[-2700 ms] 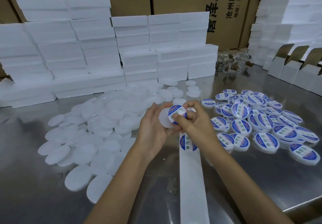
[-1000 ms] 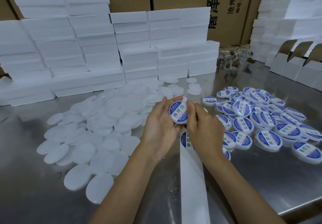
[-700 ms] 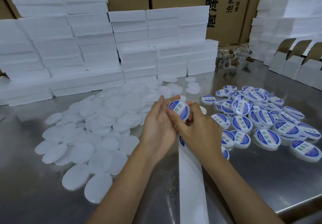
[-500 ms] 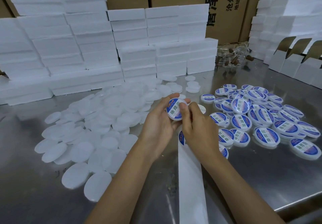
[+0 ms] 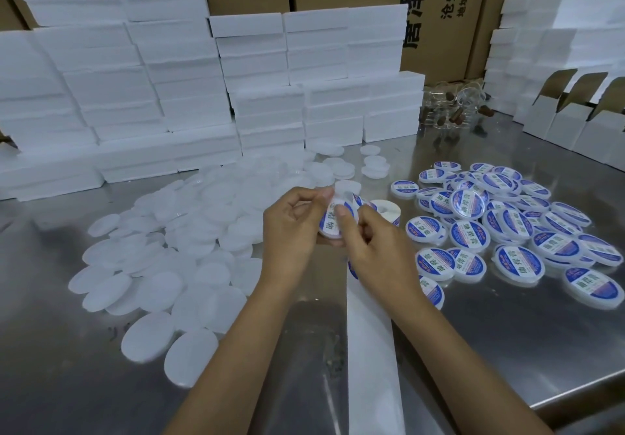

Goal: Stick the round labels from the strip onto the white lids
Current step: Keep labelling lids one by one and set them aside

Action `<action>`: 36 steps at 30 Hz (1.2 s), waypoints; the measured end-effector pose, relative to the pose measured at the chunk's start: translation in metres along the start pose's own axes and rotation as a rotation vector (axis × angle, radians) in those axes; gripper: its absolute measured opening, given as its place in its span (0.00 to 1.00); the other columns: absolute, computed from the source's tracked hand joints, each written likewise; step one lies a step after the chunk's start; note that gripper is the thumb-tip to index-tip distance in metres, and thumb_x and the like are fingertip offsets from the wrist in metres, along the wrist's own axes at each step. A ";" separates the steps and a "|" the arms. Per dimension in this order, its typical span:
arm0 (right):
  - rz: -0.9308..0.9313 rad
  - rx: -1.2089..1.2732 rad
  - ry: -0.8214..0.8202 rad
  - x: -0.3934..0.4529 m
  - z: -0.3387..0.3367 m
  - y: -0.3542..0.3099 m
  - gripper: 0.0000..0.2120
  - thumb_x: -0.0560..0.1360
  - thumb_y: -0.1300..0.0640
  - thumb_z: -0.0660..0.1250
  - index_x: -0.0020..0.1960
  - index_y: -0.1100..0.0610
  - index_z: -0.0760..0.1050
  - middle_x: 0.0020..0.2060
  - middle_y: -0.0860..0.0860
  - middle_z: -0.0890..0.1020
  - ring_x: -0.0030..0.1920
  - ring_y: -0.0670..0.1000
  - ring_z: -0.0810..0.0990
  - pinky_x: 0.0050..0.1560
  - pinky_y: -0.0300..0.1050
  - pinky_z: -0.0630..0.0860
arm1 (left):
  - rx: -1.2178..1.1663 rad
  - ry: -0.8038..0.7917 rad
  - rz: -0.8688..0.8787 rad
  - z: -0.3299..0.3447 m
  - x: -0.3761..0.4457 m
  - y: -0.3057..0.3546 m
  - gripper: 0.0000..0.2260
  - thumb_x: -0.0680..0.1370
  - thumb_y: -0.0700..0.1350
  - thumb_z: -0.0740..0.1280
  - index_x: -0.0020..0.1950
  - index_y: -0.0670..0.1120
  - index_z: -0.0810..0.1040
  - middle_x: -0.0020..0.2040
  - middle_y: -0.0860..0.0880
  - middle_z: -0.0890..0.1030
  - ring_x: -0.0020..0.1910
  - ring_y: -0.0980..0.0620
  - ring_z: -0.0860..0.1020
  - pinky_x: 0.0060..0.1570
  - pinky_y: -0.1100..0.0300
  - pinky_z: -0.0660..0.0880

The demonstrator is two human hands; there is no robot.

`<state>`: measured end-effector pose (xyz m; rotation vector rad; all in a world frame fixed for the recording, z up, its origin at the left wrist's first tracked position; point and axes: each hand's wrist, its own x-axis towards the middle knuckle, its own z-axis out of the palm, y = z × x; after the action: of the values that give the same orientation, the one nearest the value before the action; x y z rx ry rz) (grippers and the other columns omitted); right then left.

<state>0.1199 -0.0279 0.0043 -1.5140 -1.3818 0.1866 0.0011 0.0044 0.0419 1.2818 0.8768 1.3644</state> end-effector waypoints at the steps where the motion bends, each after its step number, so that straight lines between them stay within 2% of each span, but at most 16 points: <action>1: 0.018 0.043 0.014 0.002 0.000 0.001 0.22 0.80 0.38 0.56 0.33 0.48 0.62 0.25 0.44 0.71 0.29 0.46 0.70 0.33 0.46 0.65 | -0.012 -0.022 -0.022 0.001 0.000 0.000 0.07 0.80 0.42 0.70 0.50 0.37 0.82 0.41 0.42 0.86 0.37 0.47 0.86 0.31 0.59 0.81; 4: 0.096 0.176 0.070 0.007 -0.002 0.003 0.21 0.83 0.44 0.56 0.34 0.49 0.67 0.27 0.47 0.74 0.30 0.47 0.73 0.34 0.48 0.67 | -0.043 -0.165 -0.067 0.002 -0.001 -0.001 0.07 0.83 0.38 0.65 0.58 0.41 0.81 0.48 0.43 0.87 0.42 0.45 0.87 0.39 0.58 0.83; 6: 0.116 0.252 0.101 0.009 -0.004 0.004 0.22 0.83 0.44 0.56 0.35 0.54 0.70 0.29 0.49 0.76 0.30 0.45 0.74 0.34 0.46 0.69 | -0.060 -0.267 -0.087 0.002 -0.001 -0.002 0.13 0.82 0.34 0.64 0.64 0.45 0.80 0.53 0.41 0.86 0.47 0.44 0.86 0.45 0.55 0.84; 9: 0.120 0.293 0.113 0.010 -0.006 0.004 0.24 0.83 0.45 0.57 0.36 0.59 0.71 0.28 0.50 0.75 0.31 0.45 0.72 0.34 0.45 0.69 | -0.069 -0.365 -0.118 0.001 -0.002 -0.003 0.21 0.78 0.30 0.68 0.70 0.45 0.77 0.59 0.39 0.83 0.54 0.44 0.85 0.50 0.54 0.83; 12: 0.114 0.392 0.087 0.010 -0.007 0.004 0.23 0.83 0.45 0.57 0.35 0.58 0.70 0.27 0.50 0.74 0.31 0.45 0.72 0.35 0.43 0.70 | -0.036 -0.300 -0.129 0.001 -0.003 -0.002 0.19 0.75 0.32 0.73 0.64 0.45 0.81 0.54 0.41 0.85 0.49 0.44 0.86 0.46 0.56 0.83; 14: 0.119 0.428 0.028 0.008 -0.007 0.003 0.24 0.82 0.41 0.59 0.37 0.58 0.71 0.27 0.50 0.73 0.32 0.46 0.71 0.36 0.47 0.70 | -0.042 -0.208 -0.124 0.001 -0.003 -0.001 0.14 0.75 0.35 0.75 0.59 0.44 0.83 0.49 0.41 0.86 0.43 0.46 0.86 0.41 0.58 0.83; 16: 0.095 0.317 -0.029 0.005 -0.005 0.002 0.24 0.78 0.36 0.61 0.34 0.53 0.66 0.25 0.46 0.69 0.29 0.45 0.67 0.33 0.45 0.66 | -0.052 -0.105 -0.106 0.000 -0.002 -0.001 0.07 0.76 0.38 0.74 0.53 0.42 0.84 0.42 0.42 0.86 0.38 0.47 0.86 0.35 0.59 0.82; 18: 0.060 0.192 -0.049 0.002 -0.003 0.002 0.25 0.77 0.36 0.63 0.31 0.50 0.60 0.22 0.44 0.66 0.27 0.46 0.64 0.32 0.44 0.63 | -0.039 -0.042 -0.079 -0.003 0.000 -0.002 0.04 0.78 0.39 0.73 0.50 0.40 0.84 0.38 0.45 0.86 0.34 0.48 0.85 0.32 0.59 0.81; 21: 0.067 0.132 0.028 0.004 -0.003 0.003 0.28 0.80 0.38 0.60 0.29 0.54 0.62 0.22 0.47 0.68 0.26 0.47 0.65 0.31 0.47 0.63 | -0.019 -0.074 -0.064 -0.003 -0.001 -0.003 0.06 0.80 0.42 0.70 0.53 0.41 0.83 0.41 0.47 0.87 0.36 0.47 0.86 0.35 0.60 0.82; 24: 0.114 0.165 0.098 0.007 -0.007 0.004 0.26 0.82 0.41 0.58 0.29 0.54 0.67 0.23 0.48 0.72 0.27 0.47 0.70 0.33 0.49 0.68 | -0.022 -0.183 -0.052 0.001 -0.001 -0.003 0.08 0.81 0.38 0.68 0.59 0.45 0.82 0.47 0.47 0.87 0.41 0.47 0.87 0.41 0.61 0.82; 28: 0.131 0.215 0.044 0.008 -0.013 0.002 0.24 0.83 0.43 0.56 0.39 0.60 0.74 0.31 0.52 0.79 0.35 0.53 0.78 0.41 0.56 0.74 | 0.004 -0.288 -0.045 -0.001 0.000 -0.002 0.15 0.80 0.35 0.67 0.66 0.45 0.79 0.51 0.43 0.86 0.47 0.49 0.85 0.44 0.61 0.82; 31: 0.149 0.359 -0.103 0.009 -0.018 0.002 0.20 0.84 0.45 0.56 0.45 0.59 0.75 0.32 0.47 0.79 0.35 0.47 0.77 0.40 0.52 0.74 | 0.016 -0.229 -0.035 -0.007 0.003 0.000 0.14 0.79 0.33 0.68 0.63 0.44 0.82 0.52 0.43 0.86 0.42 0.51 0.84 0.43 0.62 0.81; 34: 0.106 0.359 -0.187 0.010 -0.021 0.003 0.18 0.84 0.47 0.56 0.40 0.56 0.70 0.26 0.43 0.73 0.30 0.41 0.70 0.37 0.43 0.69 | 0.027 -0.147 -0.033 -0.007 0.005 -0.002 0.11 0.79 0.35 0.69 0.60 0.45 0.84 0.49 0.44 0.87 0.34 0.51 0.79 0.39 0.63 0.79; 36: 0.102 0.334 -0.184 0.011 -0.023 0.004 0.19 0.84 0.48 0.57 0.37 0.55 0.69 0.26 0.43 0.72 0.29 0.42 0.70 0.36 0.42 0.70 | -0.004 -0.102 -0.044 -0.005 0.004 -0.004 0.09 0.80 0.38 0.69 0.59 0.46 0.84 0.49 0.46 0.87 0.37 0.49 0.81 0.39 0.62 0.80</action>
<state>0.1418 -0.0312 0.0168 -1.3107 -1.3380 0.6034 -0.0026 0.0100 0.0385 1.3099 0.8271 1.2543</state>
